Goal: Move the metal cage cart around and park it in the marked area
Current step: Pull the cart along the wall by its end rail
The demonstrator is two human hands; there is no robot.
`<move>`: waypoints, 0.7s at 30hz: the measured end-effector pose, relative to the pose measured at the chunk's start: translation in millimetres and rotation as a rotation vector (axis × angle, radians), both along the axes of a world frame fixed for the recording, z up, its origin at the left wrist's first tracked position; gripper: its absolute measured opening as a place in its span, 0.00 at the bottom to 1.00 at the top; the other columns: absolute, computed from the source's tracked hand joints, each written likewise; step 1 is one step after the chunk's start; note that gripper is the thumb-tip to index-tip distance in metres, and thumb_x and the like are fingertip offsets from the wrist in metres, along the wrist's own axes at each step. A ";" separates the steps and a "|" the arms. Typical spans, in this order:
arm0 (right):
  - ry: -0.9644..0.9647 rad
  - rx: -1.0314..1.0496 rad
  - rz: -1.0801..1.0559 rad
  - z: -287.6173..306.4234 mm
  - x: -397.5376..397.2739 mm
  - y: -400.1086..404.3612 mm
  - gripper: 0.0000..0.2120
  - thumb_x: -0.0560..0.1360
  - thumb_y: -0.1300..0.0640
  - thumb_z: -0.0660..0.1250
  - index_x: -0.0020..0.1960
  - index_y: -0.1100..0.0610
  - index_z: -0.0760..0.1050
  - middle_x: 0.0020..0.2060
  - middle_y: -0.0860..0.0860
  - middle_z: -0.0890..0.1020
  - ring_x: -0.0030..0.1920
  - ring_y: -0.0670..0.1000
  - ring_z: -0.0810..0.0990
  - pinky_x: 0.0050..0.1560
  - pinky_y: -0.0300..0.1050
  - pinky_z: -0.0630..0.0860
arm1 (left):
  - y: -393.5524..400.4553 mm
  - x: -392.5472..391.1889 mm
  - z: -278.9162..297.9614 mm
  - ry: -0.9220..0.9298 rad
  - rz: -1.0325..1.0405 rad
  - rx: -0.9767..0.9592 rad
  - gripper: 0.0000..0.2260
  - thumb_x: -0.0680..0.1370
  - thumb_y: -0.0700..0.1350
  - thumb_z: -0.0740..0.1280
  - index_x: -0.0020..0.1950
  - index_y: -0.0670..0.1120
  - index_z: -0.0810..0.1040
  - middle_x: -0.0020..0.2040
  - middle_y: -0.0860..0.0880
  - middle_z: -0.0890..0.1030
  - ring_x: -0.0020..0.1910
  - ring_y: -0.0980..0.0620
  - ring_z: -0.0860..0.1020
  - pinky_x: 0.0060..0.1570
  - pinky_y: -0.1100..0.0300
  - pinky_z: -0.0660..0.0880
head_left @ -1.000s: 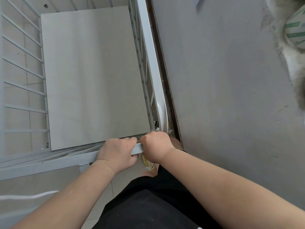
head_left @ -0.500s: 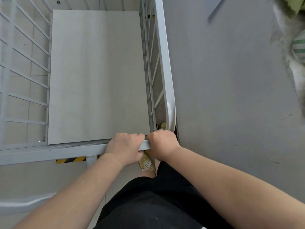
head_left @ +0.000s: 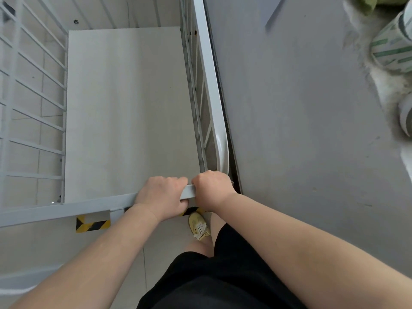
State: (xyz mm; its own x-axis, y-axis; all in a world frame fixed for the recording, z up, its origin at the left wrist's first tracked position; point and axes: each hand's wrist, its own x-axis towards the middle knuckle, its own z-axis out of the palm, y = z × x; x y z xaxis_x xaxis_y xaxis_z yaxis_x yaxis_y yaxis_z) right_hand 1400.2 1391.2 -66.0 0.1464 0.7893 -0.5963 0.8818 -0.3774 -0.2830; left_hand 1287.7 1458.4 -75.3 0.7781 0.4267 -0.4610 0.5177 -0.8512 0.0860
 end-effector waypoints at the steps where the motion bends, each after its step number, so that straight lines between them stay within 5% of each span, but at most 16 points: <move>1: 0.001 0.009 -0.003 -0.6 0.0 -0.3 0.08 0.73 0.63 0.62 0.50 0.58 0.77 0.38 0.52 0.72 0.40 0.56 0.73 0.40 0.43 0.69 | -0.1 -0.2 -0.5 -0.001 0.004 0.003 0.11 0.75 0.52 0.60 0.52 0.48 0.74 0.51 0.47 0.82 0.51 0.41 0.79 0.39 0.57 0.64; 10: -0.003 0.047 -0.021 -1.4 -0.9 -3.1 0.07 0.73 0.63 0.62 0.49 0.57 0.76 0.29 0.49 0.64 0.38 0.55 0.72 0.38 0.44 0.69 | 0.2 -1.6 -2.3 -0.034 0.041 0.006 0.11 0.75 0.53 0.61 0.51 0.49 0.74 0.49 0.48 0.83 0.49 0.42 0.80 0.40 0.56 0.69; 21: 0.004 0.060 -0.091 3.3 -6.1 -4.9 0.09 0.73 0.64 0.62 0.51 0.58 0.77 0.36 0.52 0.71 0.39 0.55 0.72 0.39 0.44 0.70 | -0.7 -3.7 1.6 -0.040 0.050 0.008 0.09 0.74 0.52 0.62 0.50 0.49 0.72 0.48 0.48 0.82 0.47 0.43 0.79 0.37 0.58 0.65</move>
State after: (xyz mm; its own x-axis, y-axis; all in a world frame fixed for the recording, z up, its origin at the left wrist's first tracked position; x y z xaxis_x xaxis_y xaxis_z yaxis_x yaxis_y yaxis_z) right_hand 1394.1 1386.3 -62.7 0.2165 0.8071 -0.5493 0.8436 -0.4379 -0.3109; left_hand 1284.0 1457.7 -73.7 0.7733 0.4693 -0.4263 0.5561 -0.8250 0.1005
